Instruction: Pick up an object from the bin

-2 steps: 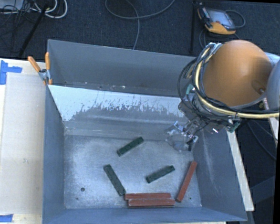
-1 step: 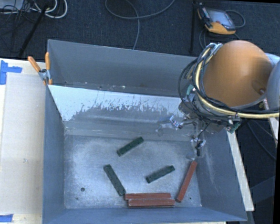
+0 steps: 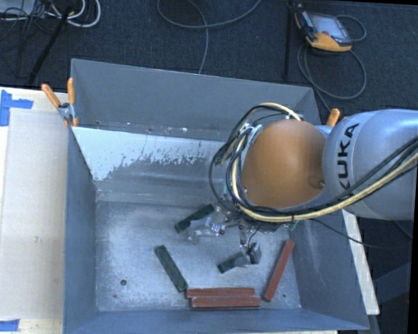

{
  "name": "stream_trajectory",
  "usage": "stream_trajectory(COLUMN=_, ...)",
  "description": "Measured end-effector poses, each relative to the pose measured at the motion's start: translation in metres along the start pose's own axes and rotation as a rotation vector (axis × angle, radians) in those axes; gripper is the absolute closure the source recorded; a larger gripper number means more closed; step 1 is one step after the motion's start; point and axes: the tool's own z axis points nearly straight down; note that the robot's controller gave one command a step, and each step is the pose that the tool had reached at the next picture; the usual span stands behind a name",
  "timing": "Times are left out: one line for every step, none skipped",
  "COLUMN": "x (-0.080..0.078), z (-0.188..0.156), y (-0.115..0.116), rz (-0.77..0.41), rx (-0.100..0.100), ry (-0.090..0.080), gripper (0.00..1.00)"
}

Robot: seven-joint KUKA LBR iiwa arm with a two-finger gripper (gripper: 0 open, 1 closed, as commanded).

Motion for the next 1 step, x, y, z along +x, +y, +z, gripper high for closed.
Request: stream_trajectory(x=0.0522, z=0.0579, y=-0.0299, rz=-0.166, rx=0.003, ry=0.002, gripper=0.00)
